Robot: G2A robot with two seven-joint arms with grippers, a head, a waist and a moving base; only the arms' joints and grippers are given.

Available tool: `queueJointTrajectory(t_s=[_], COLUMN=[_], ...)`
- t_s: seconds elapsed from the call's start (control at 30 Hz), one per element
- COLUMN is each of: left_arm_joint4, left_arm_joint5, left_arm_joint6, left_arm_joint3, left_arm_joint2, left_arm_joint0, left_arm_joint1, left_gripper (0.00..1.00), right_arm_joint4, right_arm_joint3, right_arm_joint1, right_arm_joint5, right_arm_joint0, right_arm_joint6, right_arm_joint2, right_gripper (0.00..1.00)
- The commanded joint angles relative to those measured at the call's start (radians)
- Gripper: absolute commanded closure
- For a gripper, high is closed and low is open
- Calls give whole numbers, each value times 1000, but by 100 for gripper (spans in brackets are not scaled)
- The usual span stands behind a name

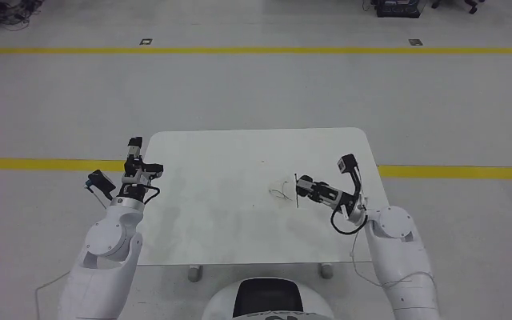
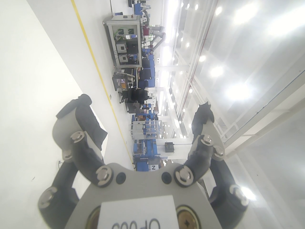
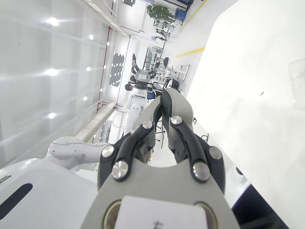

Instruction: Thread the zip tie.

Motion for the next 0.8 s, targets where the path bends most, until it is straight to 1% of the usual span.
queueJointTrajectory(t_s=[0.0,0.3,0.33,0.43,0.5,0.57,0.63,0.7,0.77], left_arm_joint4=[0,0,0,0,0,0,0,0,0], left_arm_joint5=[0,0,0,0,0,0,0,0,0], left_arm_joint6=[0,0,0,0,0,0,0,0,0], left_arm_joint3=[0,0,0,0,0,0,0,0,0], left_arm_joint2=[0,0,0,0,0,0,0,0,0], left_arm_joint0=[0,0,0,0,0,0,0,0,0], left_arm_joint1=[0,0,0,0,0,0,0,0,0], left_gripper=[0,0,0,0,0,0,0,0,0], right_arm_joint4=[0,0,-4,21,49,75,63,105,136], right_arm_joint3=[0,0,-6,-17,-29,-34,-44,-43,-50], right_arm_joint1=[0,0,0,3,1,-2,-5,-8,-10], right_arm_joint5=[0,0,0,0,0,0,0,0,0], right_arm_joint0=[0,0,1,-22,-48,-74,-91,-106,-116], right_arm_joint6=[0,0,-33,-93,-151,-179,-216,-214,-180], right_arm_joint2=[0,0,3,14,20,18,26,33,59], right_gripper=[100,100,100,100,100,100,100,100,100])
